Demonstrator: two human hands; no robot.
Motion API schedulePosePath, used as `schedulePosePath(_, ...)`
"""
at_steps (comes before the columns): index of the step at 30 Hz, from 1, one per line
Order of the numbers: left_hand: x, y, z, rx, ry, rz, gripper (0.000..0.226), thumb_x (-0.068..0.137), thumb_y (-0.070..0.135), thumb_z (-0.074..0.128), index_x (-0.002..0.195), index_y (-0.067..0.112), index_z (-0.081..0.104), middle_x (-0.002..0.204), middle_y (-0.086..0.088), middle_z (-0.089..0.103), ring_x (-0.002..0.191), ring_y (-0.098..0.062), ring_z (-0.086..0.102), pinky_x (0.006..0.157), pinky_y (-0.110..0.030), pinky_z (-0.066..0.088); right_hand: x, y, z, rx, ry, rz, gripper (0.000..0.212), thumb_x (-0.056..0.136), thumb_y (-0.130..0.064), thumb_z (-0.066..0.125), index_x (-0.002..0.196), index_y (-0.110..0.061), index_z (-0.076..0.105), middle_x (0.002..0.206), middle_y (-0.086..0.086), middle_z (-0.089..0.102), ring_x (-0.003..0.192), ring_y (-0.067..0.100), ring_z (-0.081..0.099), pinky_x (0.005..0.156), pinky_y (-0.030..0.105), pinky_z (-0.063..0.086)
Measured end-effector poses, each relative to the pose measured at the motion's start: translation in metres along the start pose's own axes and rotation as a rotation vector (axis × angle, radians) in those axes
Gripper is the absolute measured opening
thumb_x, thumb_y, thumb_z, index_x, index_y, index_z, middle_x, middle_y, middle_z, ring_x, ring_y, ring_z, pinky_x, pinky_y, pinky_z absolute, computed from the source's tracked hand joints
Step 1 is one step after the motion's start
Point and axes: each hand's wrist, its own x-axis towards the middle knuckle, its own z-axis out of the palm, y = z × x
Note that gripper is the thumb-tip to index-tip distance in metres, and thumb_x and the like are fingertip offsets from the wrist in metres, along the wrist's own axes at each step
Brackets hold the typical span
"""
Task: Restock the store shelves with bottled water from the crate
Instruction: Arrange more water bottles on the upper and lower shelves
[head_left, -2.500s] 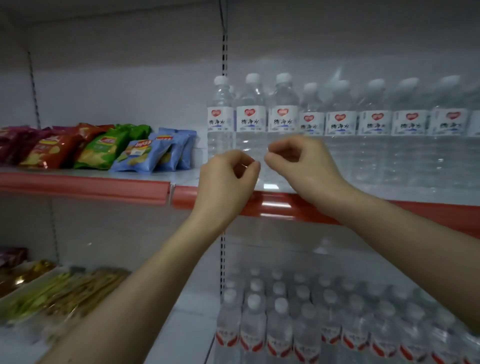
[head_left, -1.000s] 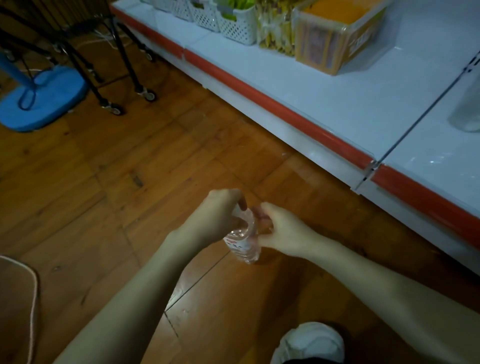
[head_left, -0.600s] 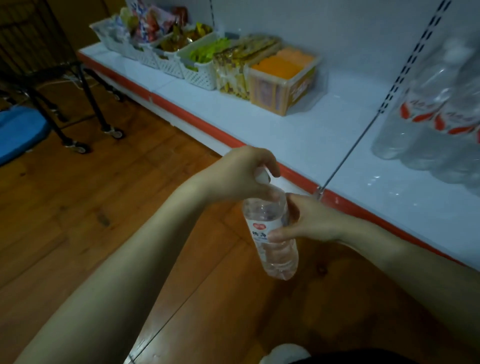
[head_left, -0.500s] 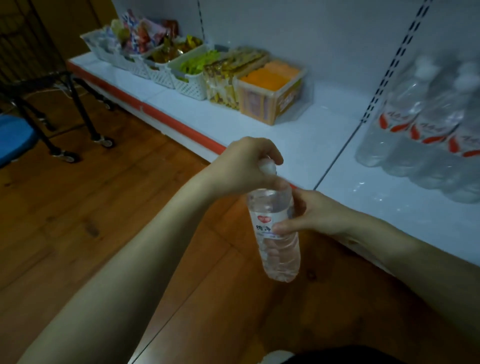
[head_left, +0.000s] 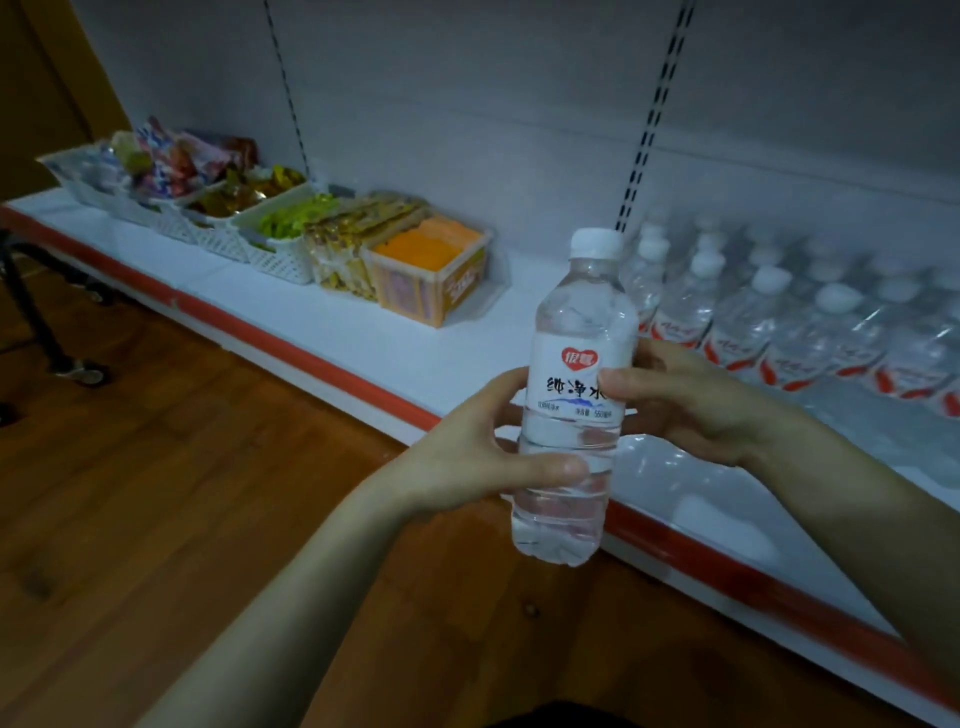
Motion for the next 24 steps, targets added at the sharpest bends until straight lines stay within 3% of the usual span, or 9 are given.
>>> schedulePosePath(2,0.004,0.007,0.007,0.041,-0.004,0.043,0.082,0.066,0.029,0.081,0.136,0.029,0.038,0.12,0.006,0.062,0.107,-0.014,0.062,0.087,-0.04,0.055,-0.007,-0.007,-0.006,0.022,0.026,-0.023,0.064,0.031,-0.041,0.092,0.088,-0.018,0.073,0.093,0.002,0.074,0.086,0.019,0.071,0.064,0.027,0.057)
schedulePosePath(4,0.006,0.013,0.012,0.051,0.013,0.084,0.085,0.06,0.036,0.081,0.134,0.028,0.041,0.117,0.004,0.064,0.105,-0.018,0.063,0.085,-0.042,0.056,-0.015,-0.013,-0.01,0.053,0.049,-0.031,0.055,0.039,-0.034,0.092,0.087,-0.016,0.073,0.092,0.003,0.074,0.086,0.021,0.07,0.063,0.028,0.058)
schedulePosePath(6,0.007,0.018,0.016,0.045,0.033,0.107,0.083,0.056,0.037,0.081,0.13,0.029,0.044,0.112,0.003,0.067,0.102,-0.018,0.065,0.082,-0.041,0.057,-0.023,-0.017,-0.012,0.087,0.081,-0.056,0.071,0.032,-0.037,0.093,0.096,-0.013,0.071,0.099,0.007,0.073,0.089,0.022,0.07,0.065,0.03,0.057)
schedulePosePath(8,0.008,0.024,0.019,0.032,0.058,0.141,0.076,0.058,0.025,0.083,0.124,0.033,0.047,0.104,0.002,0.069,0.097,-0.016,0.066,0.079,-0.035,0.058,-0.033,-0.019,-0.014,0.076,0.123,-0.082,0.091,0.03,-0.041,0.093,0.11,-0.01,0.062,0.109,0.01,0.07,0.097,0.024,0.068,0.072,0.033,0.057)
schedulePosePath(10,0.008,0.034,0.023,0.035,0.071,0.176,0.077,0.058,0.017,0.084,0.124,0.033,0.047,0.101,0.002,0.07,0.093,-0.013,0.067,0.077,-0.03,0.058,-0.045,-0.023,-0.014,-0.01,0.179,-0.102,0.098,0.031,-0.045,0.092,0.116,-0.011,0.057,0.112,0.011,0.068,0.101,0.026,0.067,0.079,0.037,0.057)
schedulePosePath(13,0.012,0.052,0.03,0.008,0.084,0.229,0.073,0.056,0.019,0.081,0.12,0.037,0.048,0.099,0.002,0.071,0.091,-0.013,0.068,0.075,-0.031,0.058,-0.063,-0.033,-0.011,-0.143,0.3,-0.171,0.074,0.046,-0.036,0.091,0.111,-0.024,0.059,0.107,0.008,0.07,0.094,0.023,0.069,0.08,0.041,0.058)
schedulePosePath(15,0.014,0.064,0.036,-0.004,0.082,0.258,0.07,0.057,0.02,0.08,0.117,0.038,0.049,0.099,0.004,0.071,0.092,-0.012,0.068,0.075,-0.03,0.058,-0.075,-0.042,-0.008,-0.157,0.396,-0.243,0.06,0.056,-0.029,0.086,0.109,-0.029,0.058,0.102,0.008,0.07,0.086,0.019,0.071,0.071,0.035,0.059)
schedulePosePath(18,0.018,0.084,0.043,-0.013,0.085,0.292,0.071,0.056,0.021,0.084,0.115,0.04,0.049,0.101,0.002,0.071,0.092,-0.011,0.068,0.075,-0.027,0.057,-0.092,-0.054,-0.007,-0.172,0.489,-0.345,0.058,0.049,-0.034,0.073,0.104,-0.035,0.058,0.093,-0.002,0.073,0.079,0.01,0.07,0.059,0.021,0.054)
schedulePosePath(24,0.025,0.132,0.062,-0.002,0.012,0.362,0.072,0.053,0.025,0.09,0.112,0.042,0.052,0.1,0.003,0.072,0.091,-0.016,0.07,0.076,-0.037,0.059,-0.125,-0.085,-0.015,-0.215,0.565,-0.428,0.064,0.047,-0.028,0.076,0.108,-0.035,0.056,0.093,-0.008,0.074,0.08,0.01,0.071,0.059,0.018,0.053)
